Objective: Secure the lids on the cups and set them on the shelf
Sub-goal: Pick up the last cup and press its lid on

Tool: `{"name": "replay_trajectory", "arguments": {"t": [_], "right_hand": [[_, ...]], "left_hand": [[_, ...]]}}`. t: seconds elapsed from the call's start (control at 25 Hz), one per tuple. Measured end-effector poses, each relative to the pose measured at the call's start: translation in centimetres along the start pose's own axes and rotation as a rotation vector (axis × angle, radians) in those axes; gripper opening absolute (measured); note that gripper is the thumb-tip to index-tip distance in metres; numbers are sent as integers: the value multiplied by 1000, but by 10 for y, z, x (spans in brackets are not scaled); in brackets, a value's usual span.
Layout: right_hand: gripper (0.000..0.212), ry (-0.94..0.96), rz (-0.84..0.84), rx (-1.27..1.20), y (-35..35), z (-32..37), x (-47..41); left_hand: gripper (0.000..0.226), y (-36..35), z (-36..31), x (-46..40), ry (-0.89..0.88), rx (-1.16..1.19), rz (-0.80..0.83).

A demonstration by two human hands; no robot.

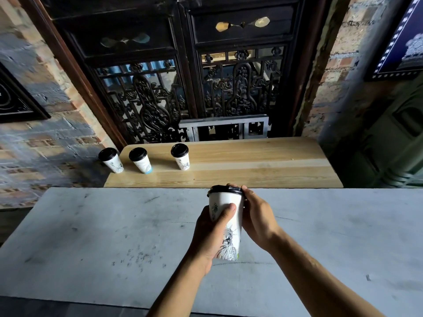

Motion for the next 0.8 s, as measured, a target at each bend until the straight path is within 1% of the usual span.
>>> {"name": "replay_trajectory", "arguments": {"t": [0.08,0.2,0.28,0.32,0.4,0.56,0.68,0.76,0.8], "right_hand": [[56,-5,50,39,-4,5,-4],[43,-1,112,60,-15,5,-3],[44,21,90,136,-18,2,0],[47,36,79,156,-19,0,1],[52,44,64,151,-19,-2,2],[45,40,97,143,-20,-3,3],[51,32,81,147,-21,-4,5],[58,32,51,123,-22,-5,7],[54,31,41,110,-22,-5,8]], "left_hand": [[61,1,3,1,11,11,5],[77,2,7,3,81,105,6],[90,1,8,4,155,193,26],[91,0,7,6,191,238,45],[89,1,5,5,219,280,75],[84,2,0,5,245,271,90],[70,0,-1,4,265,256,104],[68,0,0,2,265,264,110],[69,-1,0,2,267,282,111]]}}
Point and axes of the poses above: each hand's wrist, its own x-axis away from the middle knuckle, its own y-axis out of the back of the hand, z = x × y, the point moved 6 cm from there along -x, towards the middle knuckle, and after that the axes turned 12 degrees about z, right-handed, at the moved point
